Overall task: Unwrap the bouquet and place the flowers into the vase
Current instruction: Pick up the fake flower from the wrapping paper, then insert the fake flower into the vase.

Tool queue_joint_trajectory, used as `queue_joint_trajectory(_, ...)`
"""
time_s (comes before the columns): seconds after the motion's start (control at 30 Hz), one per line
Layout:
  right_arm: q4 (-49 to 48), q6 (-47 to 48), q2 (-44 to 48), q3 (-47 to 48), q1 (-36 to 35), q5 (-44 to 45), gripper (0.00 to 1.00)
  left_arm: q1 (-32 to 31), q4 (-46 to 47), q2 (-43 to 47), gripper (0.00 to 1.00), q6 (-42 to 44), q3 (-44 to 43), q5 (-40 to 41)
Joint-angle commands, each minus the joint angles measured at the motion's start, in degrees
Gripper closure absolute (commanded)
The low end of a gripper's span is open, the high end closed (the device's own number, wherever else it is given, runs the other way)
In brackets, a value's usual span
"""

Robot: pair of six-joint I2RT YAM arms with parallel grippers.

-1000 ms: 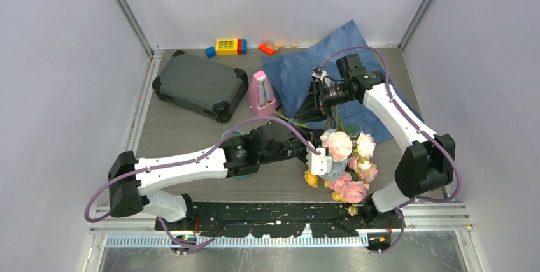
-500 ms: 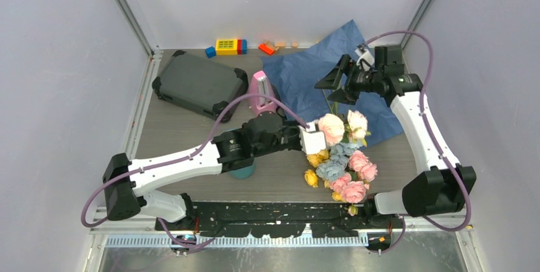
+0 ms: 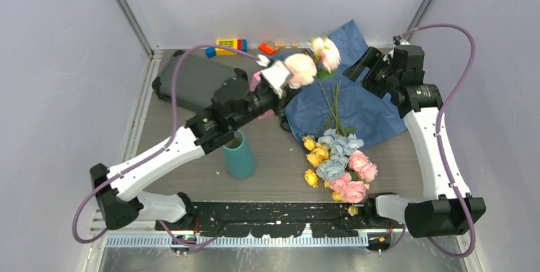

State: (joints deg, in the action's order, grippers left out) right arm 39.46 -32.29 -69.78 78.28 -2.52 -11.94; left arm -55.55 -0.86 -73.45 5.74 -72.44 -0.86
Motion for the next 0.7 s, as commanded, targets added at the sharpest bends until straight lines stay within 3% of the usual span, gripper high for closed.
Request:
queue_joint_trajectory(0.0,-1.14,2.52,2.48,-1.78,-0.06,6.09,0.19,3.96,1.75,6.18,1.0,-16.19,-5.97,6.49)
queue_joint_trajectory(0.13,-1.14,3.8,2.71,-3.06,-0.08,8.47,0.2,8.43,-8.19,8.96,1.0,-21.77,-13.2,7.4)
queue_joint_trajectory(0.37,-2.17,3.94,2.51,-4.77,-0.08,9.22,0.2,11.47,-23.52,12.51,1.0,-22.37,-23.59,9.52)
queue_joint_trajectory(0.67,-3.08,3.2,1.59,-5.49,-0.09,7.73,0.21,11.69,-32.25,13.14,1.0,-20.78,-29.54,14.3)
